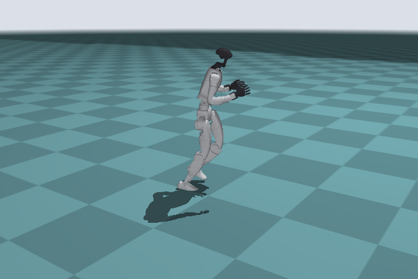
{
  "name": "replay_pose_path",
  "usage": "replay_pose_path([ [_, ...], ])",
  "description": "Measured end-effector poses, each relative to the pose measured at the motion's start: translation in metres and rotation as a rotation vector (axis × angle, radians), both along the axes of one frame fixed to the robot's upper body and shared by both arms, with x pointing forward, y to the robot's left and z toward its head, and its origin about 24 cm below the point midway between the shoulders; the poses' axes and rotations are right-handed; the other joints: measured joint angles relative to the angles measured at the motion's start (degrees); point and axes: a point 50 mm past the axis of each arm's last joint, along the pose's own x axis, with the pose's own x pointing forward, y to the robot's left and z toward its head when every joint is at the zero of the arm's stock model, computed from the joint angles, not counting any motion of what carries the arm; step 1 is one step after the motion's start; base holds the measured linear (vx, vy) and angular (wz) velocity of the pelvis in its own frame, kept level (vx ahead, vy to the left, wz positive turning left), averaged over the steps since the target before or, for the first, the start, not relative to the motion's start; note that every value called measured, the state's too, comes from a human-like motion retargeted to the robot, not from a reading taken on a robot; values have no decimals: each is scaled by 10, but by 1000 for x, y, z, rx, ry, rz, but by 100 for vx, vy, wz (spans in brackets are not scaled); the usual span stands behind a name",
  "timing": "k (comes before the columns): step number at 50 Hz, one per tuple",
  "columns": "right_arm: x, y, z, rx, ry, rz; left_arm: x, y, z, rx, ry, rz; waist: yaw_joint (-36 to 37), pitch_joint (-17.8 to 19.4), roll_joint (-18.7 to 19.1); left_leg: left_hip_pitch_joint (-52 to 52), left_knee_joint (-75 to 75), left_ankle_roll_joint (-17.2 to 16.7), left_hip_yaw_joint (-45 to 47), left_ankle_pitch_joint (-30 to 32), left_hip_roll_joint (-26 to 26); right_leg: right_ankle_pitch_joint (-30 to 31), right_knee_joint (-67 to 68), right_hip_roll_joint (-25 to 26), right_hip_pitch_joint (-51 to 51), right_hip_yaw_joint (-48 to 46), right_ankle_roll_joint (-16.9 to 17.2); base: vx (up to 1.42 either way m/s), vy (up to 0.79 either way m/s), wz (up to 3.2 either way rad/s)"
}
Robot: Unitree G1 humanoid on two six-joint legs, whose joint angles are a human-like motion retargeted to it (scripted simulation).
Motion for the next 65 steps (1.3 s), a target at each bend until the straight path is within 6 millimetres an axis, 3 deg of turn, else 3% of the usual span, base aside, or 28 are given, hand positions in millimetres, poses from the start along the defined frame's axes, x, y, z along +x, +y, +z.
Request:
replay_pose_path([
  [3, -6, 14, 22, 169, -69, 63, -16, 13, -7, -1, 42, 41, 86, -22, -33, -20, -209, -7, 5, 15, -15, 84, -67, -7, 42, 35, 41, 101, 7, -105],
  [5, -10, 22, 26, 226, -71, 130, -23, 22, -10, 1, 64, 72, 125, -37, -37, -4, -376, -38, 17, 48, -3, 165, -109, 13, 79, 64, 68, 109, 1, -79],
  [8, -12, 32, 19, 141, -20, 246, -29, 34, -15, 9, 101, 114, 120, -46, -2, 51, -531, -124, 78, 123, 26, 280, -143, 80, 157, 111, 68, 113, 1, 14],
  [10, -16, 34, 5, 31, 28, 289, -32, 37, -22, 6, 131, 161, 82, -44, 43, 99, -552, -137, 126, 167, 25, 315, -111, 108, 196, 144, 68, 109, 51, 104],
  [12, -14, 33, -10, -63, 81, 275, -21, 31, -23, -8, 125, 198, 42, -28, 69, 137, -507, -65, 145, 94, 14, 269, 43, 88, 157, 91, 48, 97, 56, 105],
  [14, -6, 30, -30, -142, 146, 197, 4, 15, -14, -8, 70, 180, 26, -19, 53, 130, -415, -7, 133, 15, 1, 183, 236, -3, 62, -20, -28, 88, 26, 58],
  [15, -2, 27, -42, -183, 179, 140, 18, 5, -5, 1, 25, 153, 22, -17, 38, 115, -361, 4, 127, -16, -9, 142, 319, -61, 13, -64, -64, 84, 18, 65],
  [16, 0, 21, -52, -196, 208, 77, 28, -7, 10, -19, -51, 103, 12, -15, 28, 110, -326, -7, 120, -36, -15, 115, 362, -98, -25, -84, -88, 84, 17, 93],
  [18, -4, 5, -64, -157, 259, -7, 44, -27, 47, 22, -208, 4, -15, -15, 22, 113, -289, -32, 92, -63, -24, 78, 399, -128, -91, -99, -111, 85, 16, 158],
  [20, -18, -15, -63, -33, 306, -6, 48, -42, 85, 151, -364, -64, -62, -22, 33, 137, -299, -50, 40, -67, -28, 62, 350, -99, -130, -87, -93, 88, 13, 232],
  [22, -31, -33, -58, 16, 326, 1, 43, -57, 111, 162, -497, -127, -123, -38, 47, 163, -324, -68, -17, -48, -25, 67, 224, -73, -138, -93, -55, 91, 7, 253],
  [26, -43, -57, -56, -142, 336, -59, 32, -76, 128, 104, -628, -214, -214, -78, 40, 222, -378, -105, -102, 27, -37, 123, -92, -84, -112, -160, 41, 99, -6, 191],
  [28, -50, -61, -61, -193, 377, -70, 28, -79, 119, 114, -598, -238, -210, -97, 30, 255, -380, -115, -112, 62, -35, 160, -205, -58, -92, -133, 66, 102, -28, 63],
  [31, -37, -61, -61, -222, 387, -70, 31, -76, 112, 130, -535, -235, -192, -77, 9, 249, -261, -76, -102, 94, -72, 214, -211, -78, -62, -68, 53, 94, -14, 48],
  [33, -21, -53, -57, -202, 363, -45, 34, -72, 100, 120, -464, -222, -170, -59, 16, 190, -101, -51, -71, 77, -73, 156, -146, -85, -54, -71, 2, 83, -5, 36],
  [35, -1, -42, -45, -213, 286, -26, 36, -66, 79, 84, -370, -204, -146, -42, 35, 115, 45, -28, -40, 11, -50, 77, -49, -77, -66, -81, -32, 78, -8, 41],
  [38, 15, -19, -5, -261, 55, -24, 25, -56, 40, 7, -197, -226, -105, -39, 35, 19, 104, 8, 21, -53, -3, 32, 36, -88, -73, -105, -14, 79, -6, 54],
  [41, 8, 3, 29, -127, -107, 40, 6, -43, 17, -45, -76, -274, -34, -61, 10, -26, -24, 14, 83, -78, 17, 49, 13, -99, -46, -118, 15, 87, -2, 25],
  [44, -8, 15, 39, 55, -126, 156, -9, -27, 7, -40, 7, -279, 46, -79, -8, 15, -306, -23, 143, -31, 11, 118, -46, -96, 10, -110, 42, 97, 11, 11],
  [45, -13, 16, 38, 109, -109, 200, -13, -21, 5, -26, 35, -278, 67, -86, -9, 38, -405, -43, 163, -2, 9, 147, -54, -90, 26, -104, 59, 101, 21, 52],
  [47, -18, 23, 26, 107, -36, 277, -22, -12, -2, -16, 99, -255, 63, -92, 24, 84, -513, -82, 204, 73, 21, 225, -92, -49, 90, -89, 37, 101, 25, 115],
  [48, -19, 24, 20, 78, -4, 292, -25, -9, -5, -14, 126, -248, 51, -93, 36, 103, -527, -86, 241, 86, 28, 253, -83, -34, 106, -77, 29, 98, 25, 164],
  [50, -17, 26, 5, -3, 56, 283, -25, -8, -10, -19, 155, -240, 16, -90, 52, 144, -516, -71, 280, 50, 36, 282, -24, -6, 114, -37, 16, 94, 21, 183],
  [52, -11, 26, -13, -60, 127, 234, -9, -17, -10, -23, 140, -247, -10, -77, 46, 164, -465, -42, 246, -13, 35, 237, 109, -11, 71, -25, 1, 86, 14, 147],
  [55, -2, 18, -44, -74, 241, 86, 29, -42, 7, 33, 41, -288, -30, -68, -3, 142, -361, -20, 214, -86, 10, 121, 304, -108, -53, -72, -50, 79, 9, 123],
  [58, -17, -1, -61, -1, 318, 24, 49, -70, 53, 108, -172, -362, -76, -55, -12, 161, -331, -48, 163, -110, 6, 54, 311, -112, -119, -74, -71, 80, 10, 187],
  [62, -44, -26, -54, -1, 343, 78, 45, -101, 106, 88, -448, -434, -180, -65, 10, 217, -369, -77, 72, -74, 17, 69, 98, -63, -135, -74, -24, 88, 6, 213],
  [65, -54, -39, -60, -78, 457, 130, 38, -112, 120, 11, -527, -481, -250, -86, 8, 261, -395, -91, 19, -15, 10, 138, -116, -59, -123, -85, 43, 100, -8, 172],
])
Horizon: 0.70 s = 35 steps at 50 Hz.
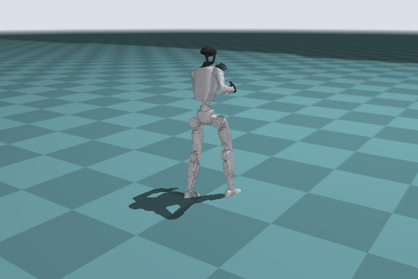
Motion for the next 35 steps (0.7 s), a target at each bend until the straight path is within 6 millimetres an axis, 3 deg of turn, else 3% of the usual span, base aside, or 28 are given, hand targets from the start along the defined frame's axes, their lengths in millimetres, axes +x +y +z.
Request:
replay_pose_path([
  [3, 2, -13, 13, -106, -114, -90, -5, 3, 3, -46, 1, -42, -25, 3, -4, 34, 47, -4, -5, 33, 17, 37, -109, 35, 12, 33, 25, 103, -28, 84],
  [5, 7, -18, 13, -176, -116, -117, -9, 5, 2, -40, 4, -43, -26, 18, -15, 30, 142, 30, 10, 34, 5, 105, -121, 17, 31, 48, 25, 93, -7, 66],
  [7, 17, -22, 15, -180, -126, -153, -9, 7, -3, -52, 32, -40, -19, 40, -13, -19, 285, 83, 37, 2, 3, 62, -56, -17, 34, 40, -16, 79, 12, 80],
  [9, 33, -23, 27, -205, -271, -244, -7, 12, -18, -90, 109, -52, 4, 66, 14, -88, 421, 105, 43, -56, 30, -24, 57, -6, 13, 24, -64, 72, 3, 57],
  [12, 49, -14, 34, -227, -347, -259, -15, 25, -57, -126, 284, -93, 52, 76, 31, -182, 481, 100, 52, -97, 40, -68, 128, -14, 14, -4, -61, 74, 3, 63],
  [15, 37, 6, 45, -50, -410, -173, -35, 54, -82, -96, 401, -113, 126, 46, 8, -228, 366, 81, 108, -113, 43, -41, 94, -45, 54, -29, -21, 81, 9, 68],
  [18, 25, 19, 47, 105, -396, -117, -47, 77, -100, -18, 511, -27, 177, 17, -5, -216, 134, 54, 191, -65, 47, 44, 23, -59, 111, -47, -13, 83, 24, 110],
  [21, 20, 29, 42, 121, -355, -53, -51, 87, -114, 41, 583, 46, 176, 4, 8, -188, -28, 20, 214, 1, 40, 114, 28, -43, 154, -46, -23, 84, 32, 165],
  [23, 21, 33, 35, 87, -322, -15, -44, 86, -118, 80, 593, 83, 156, 10, 18, -167, -33, 30, 184, 13, 35, 105, 93, -25, 160, -14, -43, 81, 28, 198],
  [25, 26, 35, 25, 34, -274, 1, -27, 81, -115, 114, 572, 105, 136, 21, 15, -156, 29, 58, 136, -43, 29, 37, 210, -16, 132, 24, -58, 78, 20, 184],
  [27, 31, 31, 12, -32, -222, -25, -5, 69, -100, 135, 495, 112, 120, 37, 1, -156, 103, 72, 103, -104, 20, -50, 317, -25, 85, 33, -75, 75, 12, 158],
  [30, 30, 17, -2, -85, -168, -79, 18, 44, -53, 117, 279, 73, 84, 58, -16, -150, 160, 64, 65, -149, 8, -133, 375, -36, 19, 19, -100, 75, 10, 178],
  [33, 13, 3, -2, -4, -113, -74, 15, 19, -7, 29, 70, -32, 17, 53, -4, -109, 111, 31, 7, -128, 6, -141, 270, -7, -12, -13, -82, 86, 9, 197],
  [35, 4, -6, 1, -3, -99, -68, 10, 11, 10, -29, -12, -74, -27, 34, 5, -73, 56, 10, -20, -79, 7, -105, 143, 15, -20, -38, -51, 100, 2, 151],
])
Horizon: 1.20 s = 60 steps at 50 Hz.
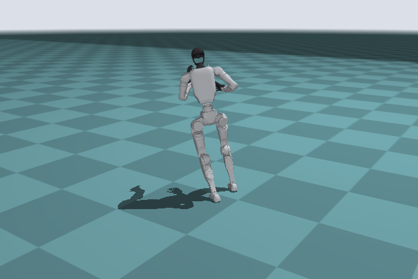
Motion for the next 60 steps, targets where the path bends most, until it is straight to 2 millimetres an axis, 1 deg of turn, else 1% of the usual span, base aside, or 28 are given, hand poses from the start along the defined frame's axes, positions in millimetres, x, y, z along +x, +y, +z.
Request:
replay_pose_path([
  [3, -6, -6, 2, -42, 11, 7, -6, -3, 1, -48, -20, -15, -52, -31, -3, 62, -67, -18, -23, 120, -13, 103, -183, 29, 4, -9, 56, 110, -6, 98],
  [5, -4, -7, 3, -64, 15, 15, -7, 0, -6, -44, 8, -7, -68, -41, -6, 97, -80, -18, -24, 204, -21, 128, -248, 47, 16, -8, 74, 115, -9, 37],
  [8, 9, -3, 5, -85, 51, 56, -3, 12, -22, 19, 96, 133, -53, -26, -22, 111, 17, 10, 3, 282, -50, 165, -257, 48, 67, 31, 44, 113, -5, -27],
  [10, 21, 1, 10, -93, 18, 48, -1, 23, -35, 39, 156, 210, -25, -4, -18, 72, 168, 28, 32, 256, -51, 133, -210, 42, 96, 49, -14, 105, 4, -51],
  [12, 36, 4, 20, -124, -68, 14, -2, 33, -54, 16, 239, 241, 9, 15, 12, -5, 327, 44, 54, 179, -22, 55, -113, 52, 86, 56, -53, 97, 11, -48],
  [15, 51, 11, 46, -214, -245, -15, -15, 48, -89, -39, 389, 230, 74, 20, 41, -117, 436, 57, 72, 108, 11, 5, -18, 50, 76, 64, -41, 95, 14, -49],
  [18, 46, 25, 69, -91, -346, 22, -38, 66, -111, -39, 494, 219, 159, -5, 28, -188, 362, 51, 81, 75, 19, 29, -31, 27, 102, 95, -4, 100, 16, -62],
  [22, 33, 38, 75, 134, -336, 95, -54, 89, -127, 69, 608, 242, 248, -45, -4, -175, 33, 22, 98, 121, 31, 128, -90, -14, 162, 124, 45, 108, 28, -30],
  [23, 31, 40, 72, 159, -314, 119, -55, 93, -130, 114, 634, 241, 257, -53, -2, -156, -55, 9, 98, 139, 40, 156, -98, -15, 180, 126, 48, 111, 37, -1],
  [25, 26, 47, 62, 170, -250, 178, -56, 96, -134, 208, 670, 235, 262, -60, 16, -119, -172, -16, 83, 191, 62, 199, -82, -5, 211, 124, 28, 109, 40, 7],
  [26, 26, 48, 56, 161, -219, 197, -52, 94, -134, 263, 661, 235, 259, -60, 20, -108, -178, -19, 71, 214, 64, 201, -24, -2, 199, 122, 26, 102, 40, 16],
  [27, 26, 50, 50, 147, -185, 209, -46, 91, -133, 307, 647, 243, 252, -56, 23, -97, -173, -16, 60, 222, 62, 193, 35, 0, 186, 121, 7, 96, 39, 37],
  [28, 28, 52, 41, 121, -142, 211, -38, 89, -128, 329, 624, 267, 237, -46, 24, -87, -146, -1, 53, 200, 53, 167, 99, -1, 171, 120, -46, 91, 38, 58],
  [29, 31, 52, 32, 107, -103, 188, -26, 84, -122, 352, 583, 290, 224, -34, 14, -91, -100, 17, 49, 164, 37, 125, 174, -7, 141, 122, -75, 86, 35, 73],
  [32, 36, 44, 3, 103, -1, 52, 9, 61, -90, 404, 415, 340, 183, -7, -16, -113, 41, 52, 46, 65, -3, 11, 337, -22, 40, 118, -113, 85, 28, 65],
  [34, 29, 31, -4, 127, 11, -22, 21, 42, -62, 402, 278, 339, 151, -2, -13, -101, 67, 42, 45, 36, -10, -21, 340, -17, -12, 95, -124, 90, 26, 46],
  [36, 16, 18, 1, 163, 3, -32, 21, 25, -38, 349, 167, 288, 108, -10, 2, -64, 39, 18, 43, 38, -10, -23, 257, 5, -37, 68, -107, 98, 25, 35],
  [38, 5, 7, 6, 183, 13, -11, 15, 12, -25, 261, 107, 215, 56, -25, 19, -14, -14, -4, 34, 68, -16, 11, 102, 33, -31, 44, -64, 108, 22, 31],
  [41, -5, -6, 4, 166, 80, -4, 7, -2, -24, 162, 98, 116, -14, -51, 19, 75, -92, -34, -6, 152, -51, 102, -144, 63, 9, 36, 29, 119, 14, 18],
  [43, -11, -16, -2, 137, 142, -20, 5, -8, -28, 170, 108, 84, -34, -70, 5, 127, -113, -55, -48, 214, -81, 161, -228, 78, 34, 34, 70, 124, 5, -44],
  [45, -15, -25, -9, 95, 193, -49, 3, -9, -32, 216, 106, 96, -27, -85, -15, 153, -85, -70, -89, 263, -121, 197, -248, 72, 68, 16, 69, 119, 7, -116],
  [47, -13, -31, -14, 81, 215, -84, 5, -5, -35, 241, 118, 126, 3, -74, -25, 130, 39, -83, -79, 268, -141, 134, -214, 66, 107, 22, 3, 109, 11, -165],
  [48, -9, -32, -18, 87, 220, -100, 6, -3, -38, 232, 145, 131, 16, -61, -21, 100, 129, -80, -48, 252, -130, 90, -179, 68, 118, 37, -32, 100, 16, -154],
  [50, 5, -29, -22, 95, 203, -137, 8, 4, -55, 166, 251, 122, 36, -39, -1, 27, 295, -39, 33, 204, -63, 24, -91, 79, 117, 64, -62, 93, 20, -126],
  [52, 24, -21, -10, 67, 94, -155, 4, 18, -78, 80, 365, 132, 50, -25, 16, -44, 390, 12, 85, 152, 13, -9, -30, 86, 115, 84, -39, 89, 18, -106],
  [54, 36, -7, 14, 62, -63, -138, -7, 36, -99, 26, 456, 154, 74, -20, 18, -102, 401, 31, 87, 115, 45, -16, -25, 87, 138, 111, -14, 89, 13, -126],
  [57, 42, 23, 50, 136, -276, -72, -28, 65, -125, 19, 574, 190, 150, -36, 5, -161, 278, 7, 44, 108, 34, 12, -53, 83, 167, 179, 13, 87, 13, -197],
  [60, 38, 48, 74, 275, -355, 49, -43, 93, -144, 38, 685, 278, 235, -48, -6, -155, 37, -15, 15, 141, 46, 67, -69, 75, 190, 248, 40, 89, 24, -224],
])
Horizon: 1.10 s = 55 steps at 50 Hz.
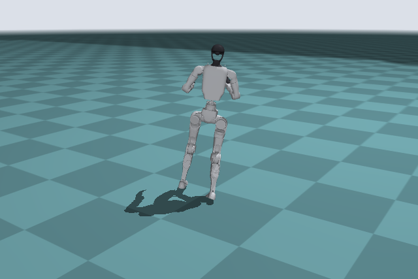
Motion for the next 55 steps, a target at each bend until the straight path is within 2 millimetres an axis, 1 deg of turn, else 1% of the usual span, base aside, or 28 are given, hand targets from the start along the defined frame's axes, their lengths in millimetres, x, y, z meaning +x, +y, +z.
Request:
replay_pose_path([
  [3, -6, 19, 7, -13, -5, 177, -9, 21, -14, 145, 113, 23, 37, 2, 11, 35, -185, -24, -29, 7, 36, 44, 30, 8, 25, 39, 9, 89, 38, -169],
  [5, -11, 26, 2, -52, 37, 296, -12, 24, -16, 175, 134, 19, 35, 13, 26, 63, -237, -27, -35, 40, 57, 38, 121, 20, 15, 38, -23, 83, 47, -109],
  [7, -10, 28, -13, -92, 107, 291, -1, 14, -16, 280, 131, 14, 20, 27, 36, 73, -207, -29, -25, 76, 59, 3, 274, 22, -37, 8, -80, 72, 48, -70],
  [8, -6, 27, -23, -90, 160, 262, 10, 5, -9, 297, 93, 13, 13, 38, 24, 66, -166, -13, -21, 58, 42, -26, 349, 4, -70, -8, -103, 65, 43, -50],
  [10, 0, 23, -49, -57, 301, 176, 28, -16, 12, 167, -14, -16, -4, 67, -6, 49, -54, 21, -5, -11, 5, -100, 459, -44, -123, -43, -139, 64, 37, -39],
  [12, -7, 9, -68, -32, 391, 145, 43, -33, 45, 392, -181, -80, -26, 79, -10, 29, 59, 8, 14, -67, 3, -140, 496, -77, -172, -99, -159, 66, 29, -50],
  [13, -11, 3, -71, -7, 414, 151, 48, -42, 62, 399, -259, -102, -37, 82, -5, 44, 59, 3, 25, -76, 7, -157, 477, -81, -188, -123, -173, 69, 25, -81],
  [15, -21, -9, -67, 28, 421, 196, 49, -57, 88, 345, -392, -137, -71, 74, 7, 83, 41, -9, 52, -81, 16, -173, 393, -79, -204, -174, -162, 74, 22, -101],
  [17, -28, -17, -59, 21, 407, 245, 45, -65, 103, 272, -485, -149, -112, 51, 17, 125, -5, -17, 83, -58, 18, -152, 242, -67, -203, -231, -123, 80, 15, -119],
  [20, -35, -25, -57, 27, 429, 282, 38, -68, 111, 223, -549, -159, -158, 11, 16, 189, -72, -25, 108, 8, -2, -62, -7, -49, -174, -336, -50, 86, 2, -142],
  [23, -40, -30, -70, 108, 513, 266, 35, -68, 105, 292, -522, -189, -148, -16, -14, 240, -75, -39, 71, 104, -47, 10, -140, -26, -132, -387, 4, 90, -7, -201],
  [25, -42, -30, -80, 115, 560, 220, 35, -66, 95, 350, -465, -195, -121, -27, -47, 246, -27, -53, -3, 163, -102, 55, -171, -22, -103, -349, 8, 86, -3, -250],
  [27, -33, -24, -82, 109, 555, 206, 39, -61, 89, 370, -416, -180, -90, -20, -61, 207, 91, -77, -51, 180, -137, 14, -149, -20, -81, -307, -43, 75, 7, -248],
  [28, -24, -19, -81, 117, 542, 214, 41, -56, 87, 358, -391, -166, -81, -11, -57, 176, 169, -72, -36, 166, -122, -27, -122, -14, -76, -288, -78, 68, 12, -217],
  [30, -6, -5, -76, 120, 513, 239, 43, -41, 77, 275, -320, -112, -68, 15, -35, 123, 303, -12, 31, 109, -37, -92, -51, 6, -70, -252, -132, 64, 12, -207],
  [31, 2, 3, -70, 86, 476, 243, 41, -32, 68, 209, -278, -80, -59, 32, -25, 103, 335, 17, 48, 73, -4, -106, -19, 14, -67, -232, -129, 62, 9, -230],
  [32, 10, 11, -61, 46, 427, 248, 37, -24, 59, 145, -239, -46, -48, 46, -18, 82, 358, 38, 58, 39, 18, -115, 7, 22, -63, -208, -121, 61, 5, -261],
  [34, 19, 30, -33, -36, 281, 281, 23, -9, 41, 48, -185, 14, -10, 61, -19, 42, 341, 43, 41, -10, 9, -107, 27, 34, -53, -144, -84, 63, 3, -298],
  [38, 6, 62, 26, -25, -8, 423, -4, 15, 26, 57, -133, 75, 101, 50, -53, -10, 142, 28, 14, -26, -32, -39, -15, 29, -16, -1, -21, 70, 3, -307],
  [40, -5, 72, 44, 8, -100, 480, -9, 25, 29, 128, -115, 66, 153, 40, -71, -19, -4, 29, 13, -16, -34, 15, -49, 18, 4, 60, 16, 73, 5, -260],
  [43, -15, 83, 50, 20, -123, 567, -5, 29, 37, 273, -102, 8, 189, 36, -78, -13, -162, -3, -43, 0, -29, 103, -87, 30, 58, 112, 35, 79, -3, -180],
  [45, -16, 88, 42, -33, -96, 593, 2, 25, 42, 349, -101, -29, 179, 39, -63, 5, -215, -23, -70, 26, -38, 134, -69, 40, 86, 133, 35, 76, 25, -97],
  [47, -13, 86, 28, -105, -34, 594, 16, 12, 49, 424, -139, -52, 150, 55, -30, 33, -217, -27, -106, 70, -58, 119, 55, 69, 71, 136, 33, 68, 46, -29],
  [48, -7, 85, 20, -122, 11, 582, 26, 4, 58, 475, -181, -61, 127, 70, -25, 42, -194, -14, -119, 65, -70, 109, 149, 84, 44, 105, 32, 64, 29, 15],
  [50, 10, 84, -1, -177, 130, 531, 44, -12, 88, 506, -294, -64, 105, 78, -53, 0, -104, 48, -100, 13, -104, 64, 363, 80, -83, 69, 31, 59, 18, -16],
  [52, 19, 75, -33, -239, 288, 498, 51, -27, 112, 551, -397, -72, 74, 88, -43, -5, -9, 42, -77, -43, -96, -23, 434, 48, -141, -1, -50, 65, 15, -76],
  [53, 18, 67, -46, -268, 313, 444, 50, -35, 121, 544, -452, -80, 63, 91, -33, 17, -5, 38, -61, -56, -83, -58, 445, 28, -165, -33, -89, 69, 13, -119],
  [55, 9, 51, -57, -198, 387, 452, 43, -51, 133, 477, -551, -107, 36, 88, -18, 62, -30, 18, -29, -49, -61, -97, 426, -10, -214, -93, -133, 69, 11, -131],
])
